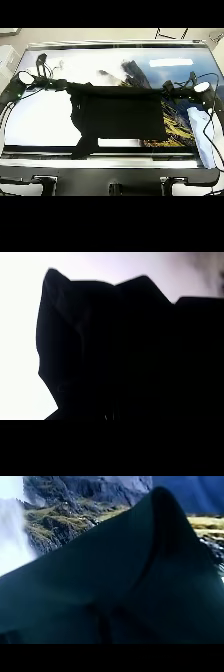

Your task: Fold the clothes and pants, and hang the long-sleeved shirts on hangers.

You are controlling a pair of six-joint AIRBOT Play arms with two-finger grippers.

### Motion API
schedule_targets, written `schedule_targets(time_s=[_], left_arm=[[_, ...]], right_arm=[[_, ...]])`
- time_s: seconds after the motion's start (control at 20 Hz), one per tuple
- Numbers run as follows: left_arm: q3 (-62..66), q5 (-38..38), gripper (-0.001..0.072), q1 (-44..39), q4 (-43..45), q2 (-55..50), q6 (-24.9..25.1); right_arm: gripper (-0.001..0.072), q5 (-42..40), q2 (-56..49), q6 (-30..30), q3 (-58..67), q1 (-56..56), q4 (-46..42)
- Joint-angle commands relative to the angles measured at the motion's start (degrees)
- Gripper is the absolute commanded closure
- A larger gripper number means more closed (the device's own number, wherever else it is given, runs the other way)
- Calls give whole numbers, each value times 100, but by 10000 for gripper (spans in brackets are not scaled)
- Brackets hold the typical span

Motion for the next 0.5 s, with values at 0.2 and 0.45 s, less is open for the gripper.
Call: schedule_targets(time_s=[0.2,0.45], left_arm=[[-195,-3442,-4,1104,9,-107,-170],[-2422,-2767,-1,1502,-1222,52,-131]], right_arm=[[102,3449,-111,-310,964,-1370,-1327],[104,4188,-109,-614,-219,-1530,-1963]])
